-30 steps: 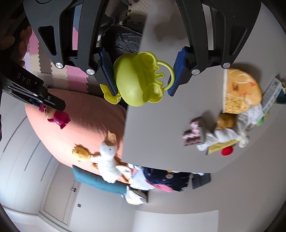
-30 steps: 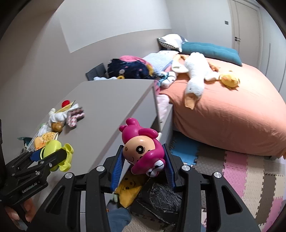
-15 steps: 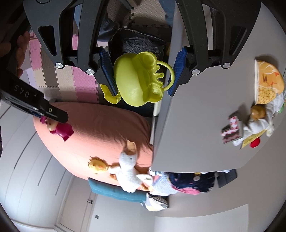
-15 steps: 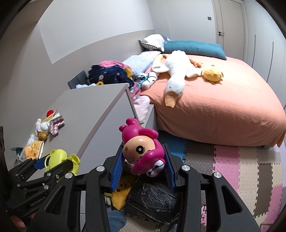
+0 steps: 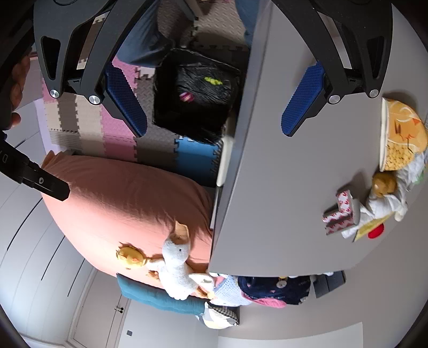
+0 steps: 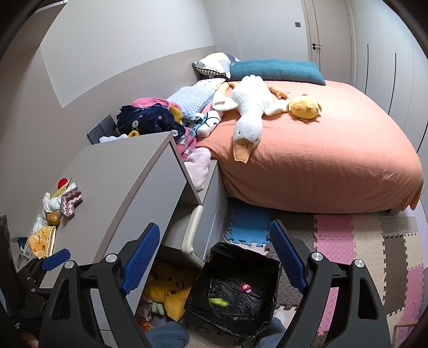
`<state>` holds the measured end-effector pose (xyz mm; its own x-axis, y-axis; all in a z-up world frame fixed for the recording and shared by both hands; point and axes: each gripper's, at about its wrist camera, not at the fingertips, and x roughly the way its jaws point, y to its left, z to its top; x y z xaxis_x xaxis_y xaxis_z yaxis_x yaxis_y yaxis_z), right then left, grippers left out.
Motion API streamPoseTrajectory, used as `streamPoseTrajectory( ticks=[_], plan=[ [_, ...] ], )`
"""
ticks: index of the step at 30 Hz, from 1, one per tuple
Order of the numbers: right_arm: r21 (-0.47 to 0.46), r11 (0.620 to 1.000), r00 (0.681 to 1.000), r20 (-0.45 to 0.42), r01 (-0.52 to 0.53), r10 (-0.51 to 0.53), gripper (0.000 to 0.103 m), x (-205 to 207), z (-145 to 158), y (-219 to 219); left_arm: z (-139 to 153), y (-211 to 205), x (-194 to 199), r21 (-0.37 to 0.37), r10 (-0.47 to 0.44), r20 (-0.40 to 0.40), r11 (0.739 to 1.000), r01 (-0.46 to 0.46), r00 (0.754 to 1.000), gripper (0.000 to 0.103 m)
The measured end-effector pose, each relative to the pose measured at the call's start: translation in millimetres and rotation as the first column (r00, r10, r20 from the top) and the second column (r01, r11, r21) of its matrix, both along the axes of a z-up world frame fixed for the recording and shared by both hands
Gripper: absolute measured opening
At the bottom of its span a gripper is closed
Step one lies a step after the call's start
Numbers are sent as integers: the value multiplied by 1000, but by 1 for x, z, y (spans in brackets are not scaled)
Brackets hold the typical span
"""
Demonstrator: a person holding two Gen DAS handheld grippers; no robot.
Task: Collect trash
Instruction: 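Carry the frog toy and pink doll over the black bin and release both, then return both open tools to the table toward the snack bag and corner guard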
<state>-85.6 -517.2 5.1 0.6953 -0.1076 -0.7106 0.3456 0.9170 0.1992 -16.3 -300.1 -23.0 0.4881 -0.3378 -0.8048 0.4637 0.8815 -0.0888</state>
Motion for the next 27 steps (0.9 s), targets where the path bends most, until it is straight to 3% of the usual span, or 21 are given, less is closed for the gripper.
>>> streamPoseTrajectory(
  ticks=[10, 27],
  plan=[
    [-2, 999, 999, -3, -53, 53, 85, 13, 0, 21, 2, 18, 4, 13, 29, 25, 999, -29, 999, 97],
    [5, 982, 982, 2, -190, 190, 85, 49, -1, 89, 15, 106, 22, 33, 212, 86, 976, -216, 973, 97]
  ],
)
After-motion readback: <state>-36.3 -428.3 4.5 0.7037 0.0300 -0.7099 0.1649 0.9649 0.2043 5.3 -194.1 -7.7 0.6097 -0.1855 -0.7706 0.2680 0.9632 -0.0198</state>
